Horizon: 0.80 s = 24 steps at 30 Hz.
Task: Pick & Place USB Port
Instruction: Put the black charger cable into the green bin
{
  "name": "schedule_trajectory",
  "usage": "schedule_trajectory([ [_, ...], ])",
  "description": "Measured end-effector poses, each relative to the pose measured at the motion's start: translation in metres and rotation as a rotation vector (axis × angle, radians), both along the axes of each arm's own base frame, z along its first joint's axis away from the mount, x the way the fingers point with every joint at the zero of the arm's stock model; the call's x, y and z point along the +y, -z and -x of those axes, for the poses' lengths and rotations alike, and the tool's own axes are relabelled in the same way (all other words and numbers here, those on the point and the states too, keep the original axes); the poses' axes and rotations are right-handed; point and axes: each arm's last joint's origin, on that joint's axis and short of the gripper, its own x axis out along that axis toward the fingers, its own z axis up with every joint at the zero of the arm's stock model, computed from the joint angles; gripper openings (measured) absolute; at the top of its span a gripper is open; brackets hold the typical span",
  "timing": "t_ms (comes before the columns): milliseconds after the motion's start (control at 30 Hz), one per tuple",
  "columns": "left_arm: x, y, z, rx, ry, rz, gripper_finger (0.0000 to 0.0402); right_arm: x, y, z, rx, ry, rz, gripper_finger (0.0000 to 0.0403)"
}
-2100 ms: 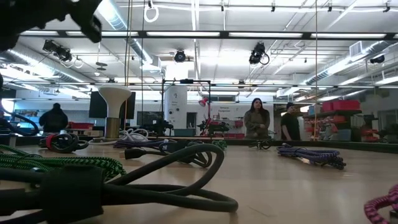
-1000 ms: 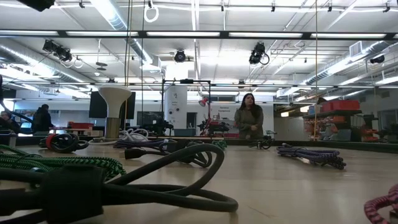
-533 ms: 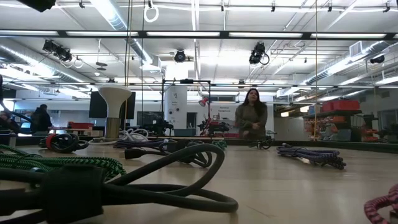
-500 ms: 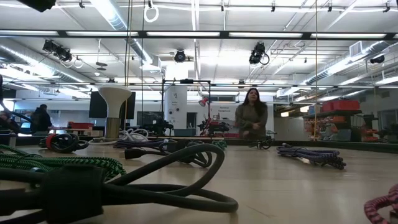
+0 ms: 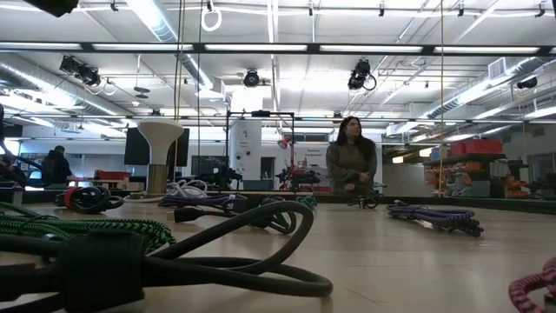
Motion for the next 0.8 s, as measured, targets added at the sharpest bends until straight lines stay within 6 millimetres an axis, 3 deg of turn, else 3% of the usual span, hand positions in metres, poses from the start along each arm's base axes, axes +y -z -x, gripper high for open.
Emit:
schedule_trajectory([
  [233,0.0,0.002,0.001,0.05,-0.004,0.034,0.0009,0.002,0.001,0.002,0.023,-0.026,0.066,0.0063],
  [400,0.0,0.0,0.012,0.161,-0.054,0.073,0.0009,0.002,-0.01,0.018,0.065,-0.055,0.086,0.0095],
  [667,-0.014,-0.005,0.061,0.384,-0.061,0.206,0.0009,-0.009,-0.02,0.052,0.23,0.033,0.053,0.0109],
  [800,-0.03,0.001,0.087,0.538,0.068,0.338,0.0009,-0.018,-0.019,0.066,0.315,0.128,0.03,0.0104],
])
